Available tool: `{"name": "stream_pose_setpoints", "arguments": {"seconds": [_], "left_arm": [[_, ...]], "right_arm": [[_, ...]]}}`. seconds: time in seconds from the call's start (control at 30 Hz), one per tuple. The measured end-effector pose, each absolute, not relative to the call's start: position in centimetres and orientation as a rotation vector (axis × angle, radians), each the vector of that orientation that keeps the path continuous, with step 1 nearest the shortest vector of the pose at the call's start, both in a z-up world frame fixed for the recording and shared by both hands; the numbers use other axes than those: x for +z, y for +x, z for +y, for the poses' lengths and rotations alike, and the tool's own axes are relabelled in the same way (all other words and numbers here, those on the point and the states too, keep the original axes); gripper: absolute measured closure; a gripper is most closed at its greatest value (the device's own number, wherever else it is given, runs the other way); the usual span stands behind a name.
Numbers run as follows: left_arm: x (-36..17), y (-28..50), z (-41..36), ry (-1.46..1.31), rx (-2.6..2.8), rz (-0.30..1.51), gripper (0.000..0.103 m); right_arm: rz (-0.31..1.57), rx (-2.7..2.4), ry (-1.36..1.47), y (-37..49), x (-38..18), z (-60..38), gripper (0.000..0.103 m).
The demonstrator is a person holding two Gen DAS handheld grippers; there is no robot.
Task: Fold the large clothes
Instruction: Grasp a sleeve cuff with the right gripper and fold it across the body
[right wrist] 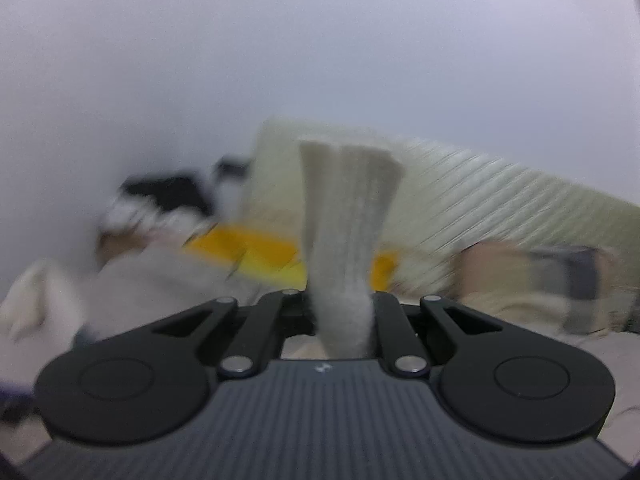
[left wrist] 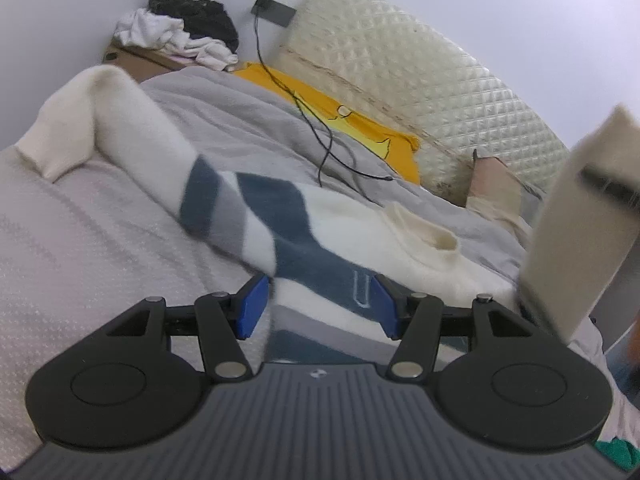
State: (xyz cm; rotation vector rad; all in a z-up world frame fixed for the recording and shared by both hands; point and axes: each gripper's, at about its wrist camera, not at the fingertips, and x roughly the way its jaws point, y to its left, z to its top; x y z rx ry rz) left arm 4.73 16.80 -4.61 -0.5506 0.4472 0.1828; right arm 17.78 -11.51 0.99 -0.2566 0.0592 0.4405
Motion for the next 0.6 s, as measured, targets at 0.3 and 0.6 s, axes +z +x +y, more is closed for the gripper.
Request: {"name": "stream_pose_setpoints", "arguments": {"seconds": [0.3, 0.6], "left_arm": [[-5.9, 5.1, 18.1, -0.614, 0.18, 0.447, 0.041], [-5.9, 5.3, 18.1, -0.64, 0.124, 0.445, 0.041]], "right_arm": [[0.302, 0.5, -0.312, 16.2, -11.2, -5.7, 0.092], [0.437, 0.566, -0.296, 14.6, -14.5, -4.4, 0.077]]}}
